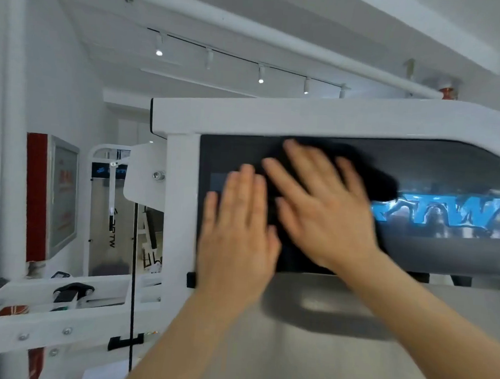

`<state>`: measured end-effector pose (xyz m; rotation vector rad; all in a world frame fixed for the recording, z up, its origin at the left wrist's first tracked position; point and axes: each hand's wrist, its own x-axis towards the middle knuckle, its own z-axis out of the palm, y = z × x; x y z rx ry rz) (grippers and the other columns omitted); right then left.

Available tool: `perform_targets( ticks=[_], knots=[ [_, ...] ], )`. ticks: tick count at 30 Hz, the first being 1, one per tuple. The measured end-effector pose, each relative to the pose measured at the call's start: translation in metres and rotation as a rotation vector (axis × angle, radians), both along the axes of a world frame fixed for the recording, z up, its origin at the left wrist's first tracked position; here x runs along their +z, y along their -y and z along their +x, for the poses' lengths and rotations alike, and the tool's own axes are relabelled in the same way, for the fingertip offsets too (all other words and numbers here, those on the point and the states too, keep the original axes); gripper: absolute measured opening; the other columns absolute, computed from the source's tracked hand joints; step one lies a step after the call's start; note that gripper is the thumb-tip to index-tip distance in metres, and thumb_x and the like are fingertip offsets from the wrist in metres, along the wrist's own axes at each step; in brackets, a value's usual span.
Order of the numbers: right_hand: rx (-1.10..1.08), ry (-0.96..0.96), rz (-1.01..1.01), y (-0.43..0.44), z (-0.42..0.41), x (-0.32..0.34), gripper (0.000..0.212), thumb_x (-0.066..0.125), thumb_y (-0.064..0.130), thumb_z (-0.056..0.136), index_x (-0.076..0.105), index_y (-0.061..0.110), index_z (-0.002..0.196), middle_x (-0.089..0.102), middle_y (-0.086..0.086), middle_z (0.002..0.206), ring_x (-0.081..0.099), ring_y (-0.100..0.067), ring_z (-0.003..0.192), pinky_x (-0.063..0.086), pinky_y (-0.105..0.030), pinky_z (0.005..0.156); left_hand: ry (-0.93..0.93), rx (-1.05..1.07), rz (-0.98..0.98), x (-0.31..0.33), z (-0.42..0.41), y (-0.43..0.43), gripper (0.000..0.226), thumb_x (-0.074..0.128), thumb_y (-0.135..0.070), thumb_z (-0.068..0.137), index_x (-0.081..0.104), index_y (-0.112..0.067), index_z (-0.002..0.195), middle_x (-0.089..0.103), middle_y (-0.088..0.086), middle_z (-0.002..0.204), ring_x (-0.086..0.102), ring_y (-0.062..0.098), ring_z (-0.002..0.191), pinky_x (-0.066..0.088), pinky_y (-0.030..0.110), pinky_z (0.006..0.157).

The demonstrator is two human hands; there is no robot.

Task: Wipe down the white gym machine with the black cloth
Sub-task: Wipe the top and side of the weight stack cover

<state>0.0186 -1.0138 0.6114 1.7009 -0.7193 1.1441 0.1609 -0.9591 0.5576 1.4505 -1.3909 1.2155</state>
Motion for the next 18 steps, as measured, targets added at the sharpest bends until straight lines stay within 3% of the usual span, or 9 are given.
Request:
perform_targets(
  ticks=[4, 7, 11, 14, 16, 18],
  knots=[
    [-0.105, 0.361, 0.15, 0.008, -0.077, -0.041, 0.052, 0.035, 0.03, 0.099, 0.035, 0.032, 0.151, 0.026, -0.008, 0.161, 0.03, -0.031, 0.144, 0.02, -0.058, 0.111, 0.251, -0.132, 0.124, -0.013, -0.077, 0.013, 0.073, 0.045, -0.04, 0.091, 0.023, -0.009, 0.155, 0.013, 0.008, 0.164, 0.012, 0.022, 0.151, 0.022, 0.049, 0.119],
    [-0.049, 0.54, 0.197, 0.004, -0.057, -0.048, 0.056, 0.034, 0.024, 0.094, 0.04, 0.027, 0.149, 0.028, -0.013, 0.16, 0.028, -0.034, 0.145, 0.02, -0.06, 0.111, 0.222, -0.093, 0.154, -0.015, -0.071, 0.006, 0.069, 0.038, -0.038, 0.096, 0.018, -0.011, 0.156, 0.01, 0.006, 0.164, 0.01, 0.02, 0.151, 0.019, 0.05, 0.12],
    [0.005, 0.279, 0.14, -0.012, 0.014, -0.031, 0.053, 0.038, 0.032, 0.096, 0.04, 0.031, 0.149, 0.027, -0.01, 0.161, 0.028, -0.032, 0.145, 0.017, -0.054, 0.113, 0.007, -0.012, 0.053, -0.023, -0.023, -0.002, 0.063, 0.039, -0.019, 0.094, 0.023, -0.004, 0.154, 0.016, 0.013, 0.162, 0.014, 0.026, 0.15, 0.017, 0.053, 0.12],
    [0.046, 0.063, 0.112, -0.013, 0.02, -0.016, 0.052, 0.04, 0.037, 0.098, 0.039, 0.033, 0.15, 0.026, -0.005, 0.162, 0.026, -0.027, 0.147, 0.013, -0.048, 0.116, -0.156, -0.016, 0.015, -0.024, -0.026, -0.001, 0.064, 0.039, -0.014, 0.091, 0.026, 0.003, 0.15, 0.02, 0.019, 0.16, 0.018, 0.031, 0.149, 0.017, 0.052, 0.119],
    [0.018, -0.075, 0.078, -0.005, -0.013, -0.007, 0.052, 0.039, 0.037, 0.098, 0.037, 0.035, 0.15, 0.025, -0.001, 0.162, 0.025, -0.023, 0.147, 0.016, -0.047, 0.116, -0.144, -0.051, 0.048, -0.022, -0.047, 0.002, 0.066, 0.037, -0.02, 0.09, 0.023, 0.004, 0.151, 0.017, 0.021, 0.16, 0.015, 0.033, 0.149, 0.015, 0.051, 0.12],
    [-0.042, -0.054, 0.087, 0.009, -0.067, -0.001, 0.053, 0.037, 0.041, 0.098, 0.034, 0.038, 0.151, 0.024, 0.001, 0.163, 0.025, -0.022, 0.148, 0.018, -0.049, 0.115, -0.048, -0.088, 0.098, -0.017, -0.078, 0.007, 0.068, 0.033, -0.029, 0.092, 0.022, 0.001, 0.153, 0.014, 0.018, 0.162, 0.013, 0.031, 0.15, 0.013, 0.05, 0.12]
  ],
)
